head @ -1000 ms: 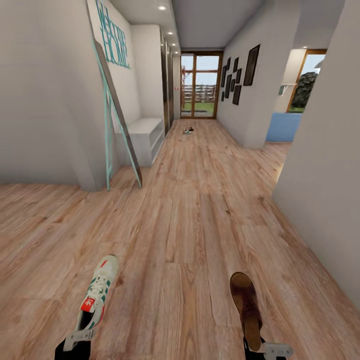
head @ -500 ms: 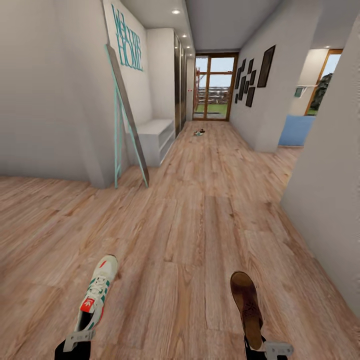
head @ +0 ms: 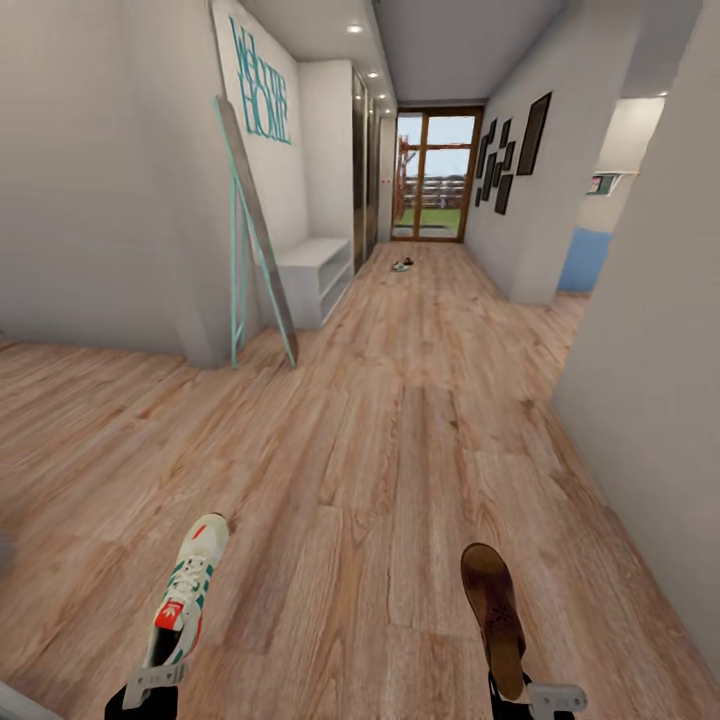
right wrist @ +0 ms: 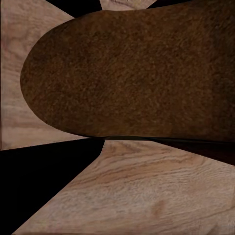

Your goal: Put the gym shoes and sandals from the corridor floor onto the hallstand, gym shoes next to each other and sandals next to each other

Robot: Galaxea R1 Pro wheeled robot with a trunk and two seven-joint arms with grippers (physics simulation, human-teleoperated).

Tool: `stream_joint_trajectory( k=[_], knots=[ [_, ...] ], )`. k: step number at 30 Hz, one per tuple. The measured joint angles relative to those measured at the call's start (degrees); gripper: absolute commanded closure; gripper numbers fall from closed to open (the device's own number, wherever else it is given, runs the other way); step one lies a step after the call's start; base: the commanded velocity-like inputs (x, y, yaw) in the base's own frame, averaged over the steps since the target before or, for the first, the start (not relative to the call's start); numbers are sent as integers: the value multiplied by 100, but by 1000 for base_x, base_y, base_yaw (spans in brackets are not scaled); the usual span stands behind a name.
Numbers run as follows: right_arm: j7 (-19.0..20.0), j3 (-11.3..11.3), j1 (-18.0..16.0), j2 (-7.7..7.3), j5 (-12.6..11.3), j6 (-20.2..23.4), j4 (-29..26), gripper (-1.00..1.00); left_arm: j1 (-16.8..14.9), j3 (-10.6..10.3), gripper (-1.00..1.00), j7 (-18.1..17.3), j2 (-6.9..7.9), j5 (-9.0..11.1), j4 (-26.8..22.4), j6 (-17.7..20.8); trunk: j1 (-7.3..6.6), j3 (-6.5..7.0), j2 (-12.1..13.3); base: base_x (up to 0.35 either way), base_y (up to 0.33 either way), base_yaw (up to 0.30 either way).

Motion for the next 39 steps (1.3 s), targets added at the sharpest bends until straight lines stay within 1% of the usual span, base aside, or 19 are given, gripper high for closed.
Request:
stream_joint_trajectory(
  k=[10,13,20,31,33,38,39],
  knots=[
    [-5,0,0,1,0,-1,1,100,0,5,100,2,9,20,15,-2,0,24,0,-252,-192,264],
    [-7,-1,0,1,1,-1,4,100,0,6,100,1,9,62,16,-2,-1,32,0,-169,-222,267],
    [-8,0,0,7,0,-3,17,100,0,6,100,1,11,85,14,-1,-3,49,0,-28,-234,267],
    [-11,2,-1,8,0,0,28,100,0,7,100,1,16,107,21,-1,-3,76,0,-1,-24,267],
    [-11,3,-1,9,3,0,29,100,0,9,100,1,19,175,21,-1,-3,81,0,0,-1,267],
    [-10,2,-1,10,1,0,29,100,1,3,100,-12,15,460,26,-1,-3,94,0,0,0,267],
    [-10,2,-1,8,0,-2,29,100,1,-2,100,-19,13,480,27,-1,-3,96,0,0,0,267]
  ],
)
